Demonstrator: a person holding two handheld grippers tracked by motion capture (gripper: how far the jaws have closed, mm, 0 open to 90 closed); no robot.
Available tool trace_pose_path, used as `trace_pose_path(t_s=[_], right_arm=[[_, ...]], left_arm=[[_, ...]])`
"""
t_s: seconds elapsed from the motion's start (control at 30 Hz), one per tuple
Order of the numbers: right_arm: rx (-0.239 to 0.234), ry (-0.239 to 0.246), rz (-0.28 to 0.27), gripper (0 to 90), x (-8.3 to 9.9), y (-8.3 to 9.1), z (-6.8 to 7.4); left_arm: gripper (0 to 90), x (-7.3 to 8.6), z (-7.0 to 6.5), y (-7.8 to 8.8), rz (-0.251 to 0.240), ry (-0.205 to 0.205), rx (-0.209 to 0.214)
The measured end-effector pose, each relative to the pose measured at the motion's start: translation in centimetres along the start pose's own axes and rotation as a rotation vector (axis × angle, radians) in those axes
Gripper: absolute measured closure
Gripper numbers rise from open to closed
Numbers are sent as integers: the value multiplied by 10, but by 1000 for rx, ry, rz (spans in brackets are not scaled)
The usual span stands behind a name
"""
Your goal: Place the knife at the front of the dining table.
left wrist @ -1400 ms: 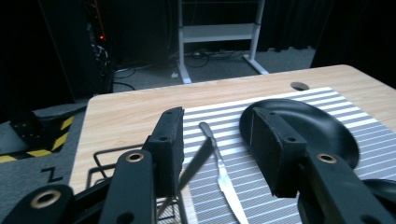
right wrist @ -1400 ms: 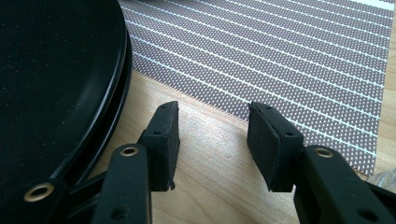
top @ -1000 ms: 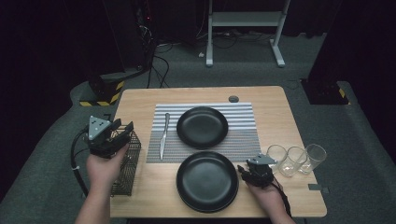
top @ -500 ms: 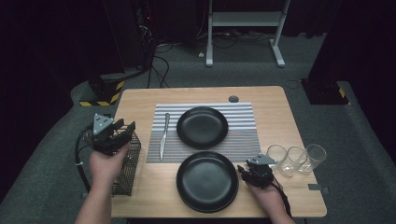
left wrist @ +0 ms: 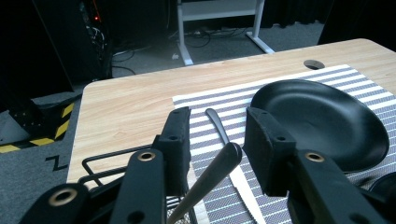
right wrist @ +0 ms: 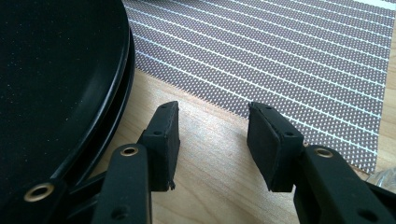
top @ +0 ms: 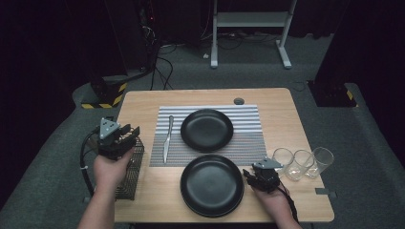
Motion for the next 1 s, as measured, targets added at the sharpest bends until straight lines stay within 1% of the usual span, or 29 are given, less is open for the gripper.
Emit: trace_pose_path(t_s=[0.17, 0.33, 0.57, 0.7, 0.87, 1.0], right_arm=[[3, -1, 0, 537, 0, 0, 0], [4, 0, 0, 536, 0, 0, 0], [2, 0, 0, 536, 0, 0, 0], [2, 0, 0, 536, 0, 0, 0], [3, 0, 0, 536, 0, 0, 0], [3, 0, 0, 536, 0, 0, 0]], left_arm=[[652, 2, -1, -1, 11, -17, 5], [674, 5, 0, -2, 27, -13, 15], [700, 5, 0, -3, 28, -2, 29], [710, 5, 0, -3, 29, 16, 45], [727, 6, -1, -3, 36, 8, 48], [724, 4, -1, -2, 25, 5, 44]])
Point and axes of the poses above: each handheld gripper's, and its own axes: y roughly backward along the jaws, x roughly out of its underside, z roughly to its left, the point moved 8 cm from there along -y, roughly forward along the jaws, and after that the axes turned 12 degrees about x, right-handed, at the moved point
